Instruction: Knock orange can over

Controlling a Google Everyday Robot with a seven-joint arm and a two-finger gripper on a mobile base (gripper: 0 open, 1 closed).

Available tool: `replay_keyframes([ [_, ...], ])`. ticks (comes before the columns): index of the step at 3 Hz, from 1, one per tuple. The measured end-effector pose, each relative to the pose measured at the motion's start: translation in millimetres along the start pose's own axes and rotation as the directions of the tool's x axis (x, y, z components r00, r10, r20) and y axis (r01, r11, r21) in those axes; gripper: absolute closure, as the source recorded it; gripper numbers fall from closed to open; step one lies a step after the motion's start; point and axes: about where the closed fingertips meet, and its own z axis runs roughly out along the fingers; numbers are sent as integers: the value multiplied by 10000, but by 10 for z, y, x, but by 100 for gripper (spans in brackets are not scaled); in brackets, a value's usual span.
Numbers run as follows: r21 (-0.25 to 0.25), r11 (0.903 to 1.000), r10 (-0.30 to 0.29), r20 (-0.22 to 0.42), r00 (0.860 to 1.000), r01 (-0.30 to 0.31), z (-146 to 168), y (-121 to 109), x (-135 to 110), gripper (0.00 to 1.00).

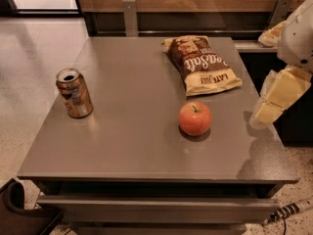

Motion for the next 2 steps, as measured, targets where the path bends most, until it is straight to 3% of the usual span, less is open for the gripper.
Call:
replay_keyframes([
  [1, -368, 9985, 479, 2406, 9695, -402, 355, 54, -497, 0],
  [2, -700, 9965, 740, 4962, 8650, -451, 677, 113, -1115, 0],
])
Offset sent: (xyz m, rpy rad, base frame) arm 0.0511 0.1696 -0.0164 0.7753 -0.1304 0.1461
